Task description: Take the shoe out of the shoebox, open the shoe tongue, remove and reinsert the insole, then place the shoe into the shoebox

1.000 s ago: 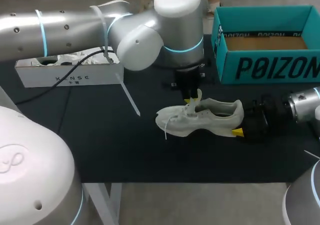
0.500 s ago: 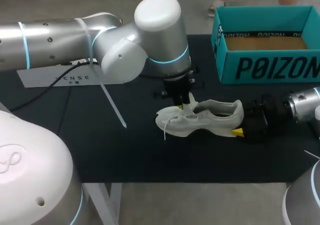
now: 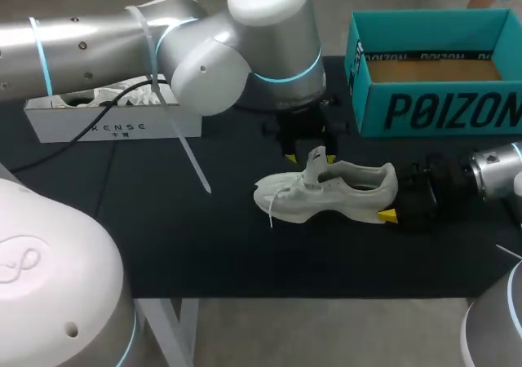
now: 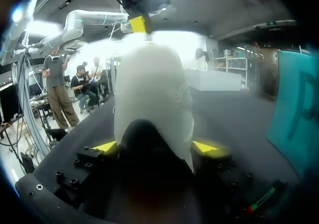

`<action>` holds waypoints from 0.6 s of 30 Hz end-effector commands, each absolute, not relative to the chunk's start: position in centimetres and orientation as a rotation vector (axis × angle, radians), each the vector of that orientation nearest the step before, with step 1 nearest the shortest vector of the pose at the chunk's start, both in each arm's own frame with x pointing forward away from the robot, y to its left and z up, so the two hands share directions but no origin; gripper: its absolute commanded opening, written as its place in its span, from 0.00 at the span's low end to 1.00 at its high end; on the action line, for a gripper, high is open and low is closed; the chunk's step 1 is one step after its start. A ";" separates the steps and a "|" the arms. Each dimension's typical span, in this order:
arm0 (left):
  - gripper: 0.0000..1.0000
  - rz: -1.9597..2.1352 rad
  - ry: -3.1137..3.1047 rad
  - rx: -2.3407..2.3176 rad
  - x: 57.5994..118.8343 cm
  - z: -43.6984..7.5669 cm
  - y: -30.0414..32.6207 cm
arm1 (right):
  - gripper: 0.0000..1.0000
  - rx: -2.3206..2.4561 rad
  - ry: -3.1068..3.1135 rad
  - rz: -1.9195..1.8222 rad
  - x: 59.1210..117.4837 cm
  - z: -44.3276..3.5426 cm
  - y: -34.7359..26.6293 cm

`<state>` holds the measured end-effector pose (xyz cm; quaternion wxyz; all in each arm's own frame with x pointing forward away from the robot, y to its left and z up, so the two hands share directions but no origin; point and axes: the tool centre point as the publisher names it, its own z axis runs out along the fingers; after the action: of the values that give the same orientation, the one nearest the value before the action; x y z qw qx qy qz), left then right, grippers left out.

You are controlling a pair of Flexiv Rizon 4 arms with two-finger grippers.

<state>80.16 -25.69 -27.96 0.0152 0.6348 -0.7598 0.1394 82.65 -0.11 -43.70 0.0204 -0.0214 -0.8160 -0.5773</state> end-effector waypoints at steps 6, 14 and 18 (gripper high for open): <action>1.00 0.215 -2.994 0.592 79.0 -25.9 -29.4 | 0.00 -0.069 -2.532 -1.790 82.7 -44.3 0.2; 1.00 0.215 -2.994 0.592 79.0 -25.9 -29.4 | 0.00 -0.069 -2.532 -1.790 82.7 -44.3 0.2; 1.00 0.215 -2.994 0.592 79.0 -25.9 -29.4 | 0.00 -0.069 -2.532 -1.790 82.7 -44.3 0.2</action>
<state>78.49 -29.27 -25.89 0.0225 0.3786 -0.9206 0.0925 82.64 -0.10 -43.70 0.0205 -0.0214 -0.8160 -0.5773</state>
